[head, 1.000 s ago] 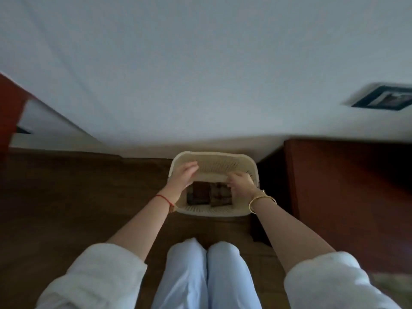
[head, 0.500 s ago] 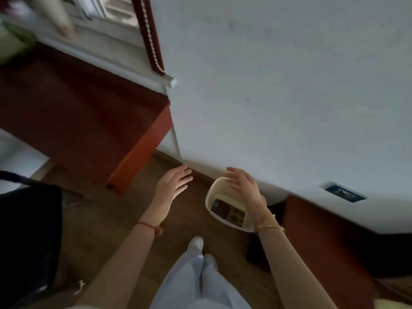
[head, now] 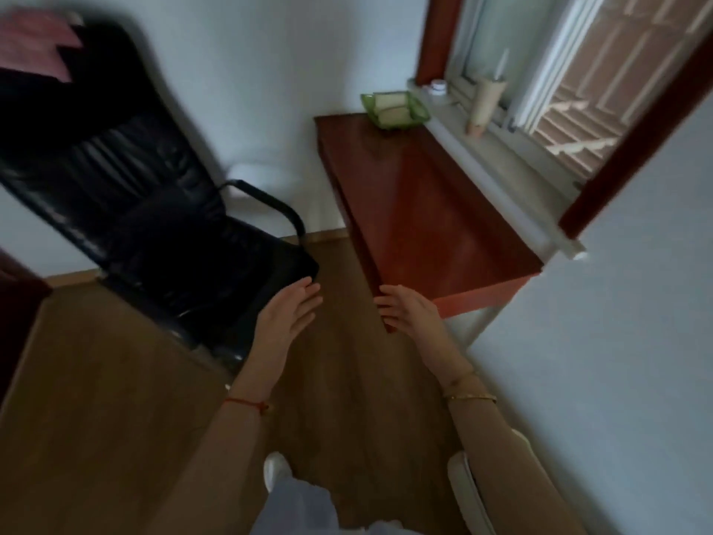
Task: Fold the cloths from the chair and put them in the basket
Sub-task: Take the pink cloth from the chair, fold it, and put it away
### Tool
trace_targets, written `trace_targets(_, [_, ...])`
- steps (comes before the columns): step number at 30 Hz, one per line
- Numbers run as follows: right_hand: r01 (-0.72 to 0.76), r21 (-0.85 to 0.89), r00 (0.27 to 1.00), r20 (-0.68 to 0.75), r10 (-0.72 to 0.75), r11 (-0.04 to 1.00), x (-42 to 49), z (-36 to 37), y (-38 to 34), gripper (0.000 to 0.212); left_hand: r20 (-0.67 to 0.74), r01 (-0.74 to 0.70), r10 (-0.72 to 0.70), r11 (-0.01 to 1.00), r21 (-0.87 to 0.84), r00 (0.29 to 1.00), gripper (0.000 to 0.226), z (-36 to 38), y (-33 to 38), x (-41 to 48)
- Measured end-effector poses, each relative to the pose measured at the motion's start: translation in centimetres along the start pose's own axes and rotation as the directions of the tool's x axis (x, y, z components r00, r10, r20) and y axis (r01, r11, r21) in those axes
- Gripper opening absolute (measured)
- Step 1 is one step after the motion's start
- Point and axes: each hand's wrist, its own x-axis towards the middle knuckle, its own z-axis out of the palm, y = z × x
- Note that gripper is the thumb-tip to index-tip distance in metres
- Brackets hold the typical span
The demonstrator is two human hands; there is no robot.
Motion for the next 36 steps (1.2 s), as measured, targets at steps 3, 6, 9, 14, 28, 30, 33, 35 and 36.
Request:
trace_targets(3, [0.036, -0.045, 0.990, 0.141, -0.030, 0.998, 3.3, 6.9, -1.3, 0.032, -0.121, -0.050, 0.046, 0.998, -0.029, 0.992, 0.032, -5.7, 3.4, 1.3])
trace_targets(6, [0.038, -0.054, 0.976, 0.215, -0.026, 0.998, 6.9, 15.2, -2.9, 0.028, -0.234, -0.123, 0.115, 0.992, -0.020, 0.965, 0.033, -12.2, 7.3, 2.8])
trace_targets(9, [0.053, -0.044, 0.958, 0.286, -0.038, 0.998, 9.6, 22.7, -5.1, 0.029, -0.285, -0.183, 0.178, 0.983, 0.008, 0.942, 0.032, -18.4, 11.1, 3.9])
trace_targets(14, [0.150, 0.002, 0.923, 0.358, -0.141, 0.989, 11.8, 31.8, -9.1, 0.034, -0.339, -0.247, 0.246, 0.968, 0.040, 0.908, 0.027, -26.3, 16.9, 6.5])
trace_targets(28, [0.351, -0.028, 0.853, 0.423, -0.307, 0.936, 24.7, 48.8, -20.0, 0.030, -0.420, -0.400, 0.507, 0.859, 0.320, 0.753, 0.031, -36.9, 30.3, 19.1])
trace_targets(30, [0.389, -0.042, 0.844, 0.417, -0.338, 0.920, 28.3, 50.9, -21.4, 0.029, -0.414, -0.392, 0.539, 0.833, 0.390, 0.733, 0.034, -37.9, 32.1, 22.3])
trace_targets(33, [0.473, -0.077, 0.814, 0.418, -0.403, 0.878, 34.6, 53.9, -23.9, 0.026, -0.428, -0.364, 0.585, 0.790, 0.494, 0.689, 0.036, -39.5, 34.7, 27.3])
trace_targets(35, [0.528, -0.108, 0.794, 0.414, -0.445, 0.842, 39.0, 55.8, -25.6, 0.025, -0.454, -0.336, 0.614, 0.762, 0.553, 0.646, 0.036, -40.6, 36.5, 30.7])
trace_targets(36, [0.556, -0.126, 0.782, 0.414, -0.466, 0.821, 41.2, 56.8, -26.5, 0.025, -0.463, -0.311, 0.628, 0.745, 0.590, 0.625, 0.035, -41.2, 37.3, 32.4])
